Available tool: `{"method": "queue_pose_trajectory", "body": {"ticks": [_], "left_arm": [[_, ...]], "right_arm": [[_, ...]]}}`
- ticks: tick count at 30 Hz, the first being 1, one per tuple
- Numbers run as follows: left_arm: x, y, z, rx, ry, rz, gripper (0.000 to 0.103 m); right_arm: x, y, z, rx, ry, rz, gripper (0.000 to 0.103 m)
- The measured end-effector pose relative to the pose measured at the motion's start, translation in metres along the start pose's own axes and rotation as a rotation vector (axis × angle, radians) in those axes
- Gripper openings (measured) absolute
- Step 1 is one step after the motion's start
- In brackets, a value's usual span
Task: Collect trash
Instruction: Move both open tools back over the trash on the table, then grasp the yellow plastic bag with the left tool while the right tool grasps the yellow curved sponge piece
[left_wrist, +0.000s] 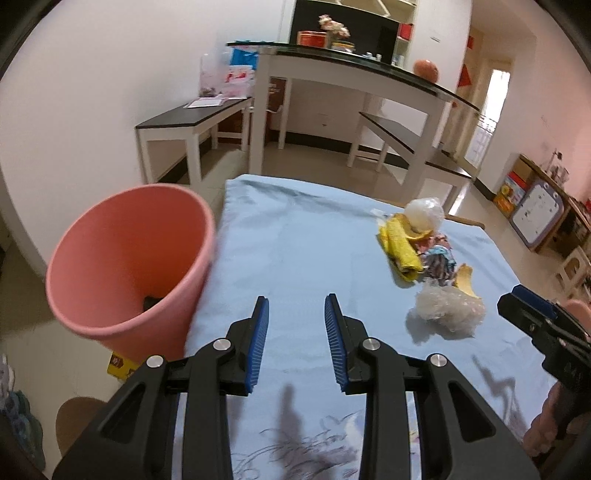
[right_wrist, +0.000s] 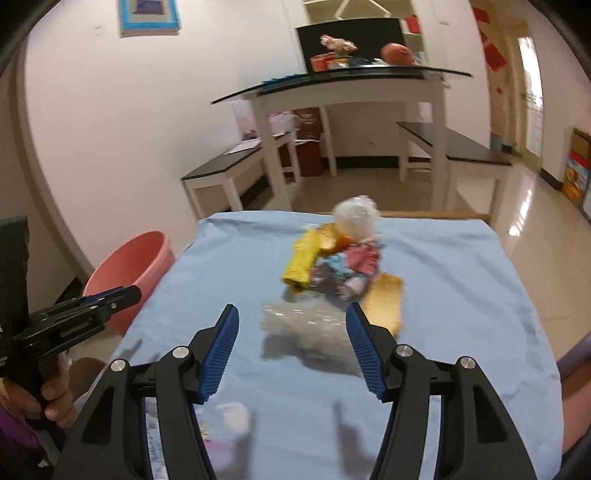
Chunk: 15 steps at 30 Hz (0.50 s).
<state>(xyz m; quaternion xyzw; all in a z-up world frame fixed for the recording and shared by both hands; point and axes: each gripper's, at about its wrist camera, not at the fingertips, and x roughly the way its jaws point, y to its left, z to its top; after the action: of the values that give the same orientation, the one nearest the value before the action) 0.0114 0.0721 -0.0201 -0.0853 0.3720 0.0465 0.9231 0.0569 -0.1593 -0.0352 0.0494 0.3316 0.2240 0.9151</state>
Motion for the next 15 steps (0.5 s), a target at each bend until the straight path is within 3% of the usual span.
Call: {"method": "queue_pose_trajectory", "body": {"ticks": [15], "left_arm": [[0.056,-0.075,0.039,0.139,0.087,-0.151,0.031]], "right_arm": [[0.001,-0.071,-0.003,0.155,-0.007,-0.087,0.060]]}}
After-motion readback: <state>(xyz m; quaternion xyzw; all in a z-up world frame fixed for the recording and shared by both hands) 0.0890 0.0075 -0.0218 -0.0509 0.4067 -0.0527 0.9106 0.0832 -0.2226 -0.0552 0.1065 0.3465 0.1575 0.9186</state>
